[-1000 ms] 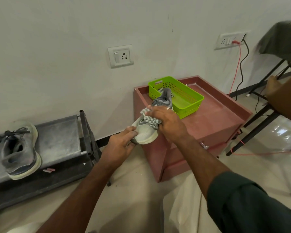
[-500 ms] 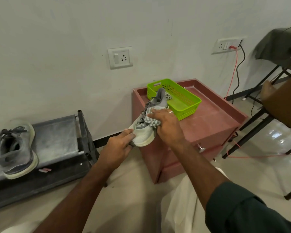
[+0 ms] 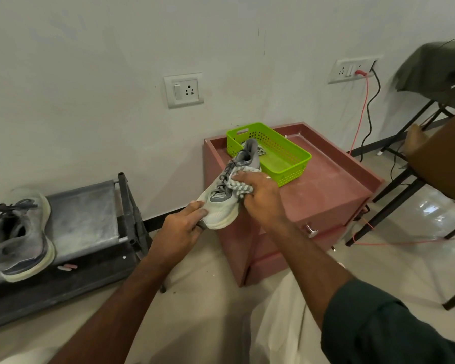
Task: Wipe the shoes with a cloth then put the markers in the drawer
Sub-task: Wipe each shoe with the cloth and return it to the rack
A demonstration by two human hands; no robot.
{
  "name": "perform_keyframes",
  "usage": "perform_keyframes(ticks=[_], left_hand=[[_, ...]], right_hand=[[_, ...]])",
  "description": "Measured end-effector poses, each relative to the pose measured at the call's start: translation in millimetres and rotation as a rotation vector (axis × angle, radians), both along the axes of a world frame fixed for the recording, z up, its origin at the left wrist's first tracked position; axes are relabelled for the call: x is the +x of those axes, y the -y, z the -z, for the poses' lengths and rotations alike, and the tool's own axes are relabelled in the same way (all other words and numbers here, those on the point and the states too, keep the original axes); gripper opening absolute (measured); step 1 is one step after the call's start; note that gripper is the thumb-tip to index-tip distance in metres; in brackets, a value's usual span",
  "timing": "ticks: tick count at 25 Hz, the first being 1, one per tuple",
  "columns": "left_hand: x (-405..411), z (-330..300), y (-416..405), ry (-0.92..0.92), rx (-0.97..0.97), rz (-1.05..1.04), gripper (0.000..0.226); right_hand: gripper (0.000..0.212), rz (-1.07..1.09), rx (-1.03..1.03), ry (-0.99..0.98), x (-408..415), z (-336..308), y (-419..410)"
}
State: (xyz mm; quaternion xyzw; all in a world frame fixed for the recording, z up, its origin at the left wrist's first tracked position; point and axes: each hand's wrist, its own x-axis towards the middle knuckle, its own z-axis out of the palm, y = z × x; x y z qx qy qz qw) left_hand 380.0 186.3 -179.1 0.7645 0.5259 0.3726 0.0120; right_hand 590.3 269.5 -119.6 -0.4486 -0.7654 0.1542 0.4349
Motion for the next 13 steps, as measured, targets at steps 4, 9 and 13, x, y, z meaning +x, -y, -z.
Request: perform_keyframes(ticks=[4,9,13], left_hand=[[-9,4,0,0.101,-0.033,-0.043,0.039],[-1,-13,2,0.374,-0.038,-0.044,0.035],[-10,-15,9,0.431,-0.073,-0.003,0.036]], right_hand=[[0.040,-0.180,-0.250,-0.060,5,-6,13],[0.050,-0.410,0.174,0.060,-12,-5,41],[0.040,-0.239,0.171,0.062,-7,3,4]])
